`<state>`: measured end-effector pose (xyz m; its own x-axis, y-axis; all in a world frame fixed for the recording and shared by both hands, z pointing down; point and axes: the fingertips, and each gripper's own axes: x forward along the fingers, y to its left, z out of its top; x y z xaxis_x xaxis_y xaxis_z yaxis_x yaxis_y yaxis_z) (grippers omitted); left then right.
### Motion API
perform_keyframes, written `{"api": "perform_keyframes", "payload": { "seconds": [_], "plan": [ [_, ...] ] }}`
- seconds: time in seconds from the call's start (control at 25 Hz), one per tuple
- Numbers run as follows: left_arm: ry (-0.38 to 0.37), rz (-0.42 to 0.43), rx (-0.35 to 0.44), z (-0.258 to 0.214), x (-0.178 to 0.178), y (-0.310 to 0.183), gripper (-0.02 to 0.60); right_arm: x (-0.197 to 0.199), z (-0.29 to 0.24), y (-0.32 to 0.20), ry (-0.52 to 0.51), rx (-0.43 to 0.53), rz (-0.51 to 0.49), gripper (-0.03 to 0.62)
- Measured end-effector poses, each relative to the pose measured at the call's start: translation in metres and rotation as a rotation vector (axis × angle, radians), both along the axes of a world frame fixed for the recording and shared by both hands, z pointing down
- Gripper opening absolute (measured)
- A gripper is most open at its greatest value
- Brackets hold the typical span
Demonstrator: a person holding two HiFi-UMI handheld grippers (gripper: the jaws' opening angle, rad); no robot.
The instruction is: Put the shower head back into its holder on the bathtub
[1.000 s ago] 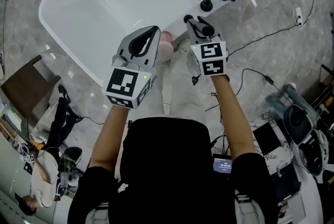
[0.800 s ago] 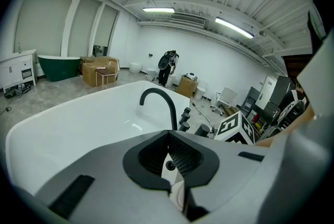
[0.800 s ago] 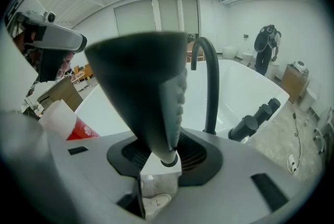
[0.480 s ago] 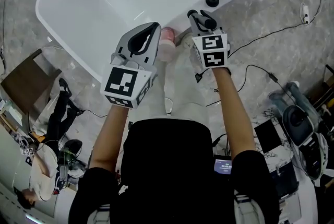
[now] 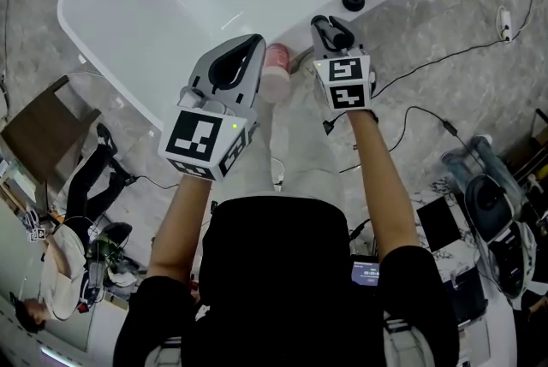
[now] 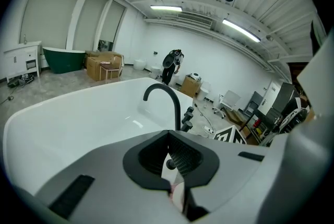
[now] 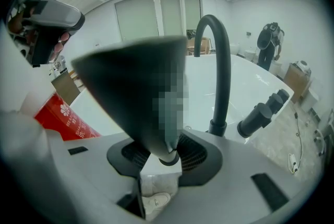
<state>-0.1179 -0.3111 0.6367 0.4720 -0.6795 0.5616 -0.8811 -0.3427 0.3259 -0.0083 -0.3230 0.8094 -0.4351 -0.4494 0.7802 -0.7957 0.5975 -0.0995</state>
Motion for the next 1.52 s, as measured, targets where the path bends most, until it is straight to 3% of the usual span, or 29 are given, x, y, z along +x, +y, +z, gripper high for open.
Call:
{"api": "perform_keyframes", "payload": {
  "seconds": [0.28,0.52,0.8,1.44,1.52],
  "plan": [
    [-0.018,0.003,-0.013,0.010,0.000,0.001,0.014,-0.004,0.002,-0.003,0.009,0.032,-0.002,0.146],
    [-0.013,0.003,-0.018,0.006,0.003,-0.001,0.014,-0.005,-0.007,-0.004,-0.055,0.034,-0.016,0.146],
    [-0.011,0.003,-0.019,0.006,0.006,-0.008,0.014,-0.007,-0.020,-0.005,-0.079,0.072,-0.045,0.191],
    [-0.042,0.055,0.041,-0.052,0.025,-0.023,0.014,0.024,-0.111,-0.008,-0.147,0.111,0.059,0.196],
    [-0.045,0.064,0.059,-0.068,0.030,-0.027,0.014,0.028,-0.135,-0.013,-0.159,0.122,0.052,0.158]
  ]
}}
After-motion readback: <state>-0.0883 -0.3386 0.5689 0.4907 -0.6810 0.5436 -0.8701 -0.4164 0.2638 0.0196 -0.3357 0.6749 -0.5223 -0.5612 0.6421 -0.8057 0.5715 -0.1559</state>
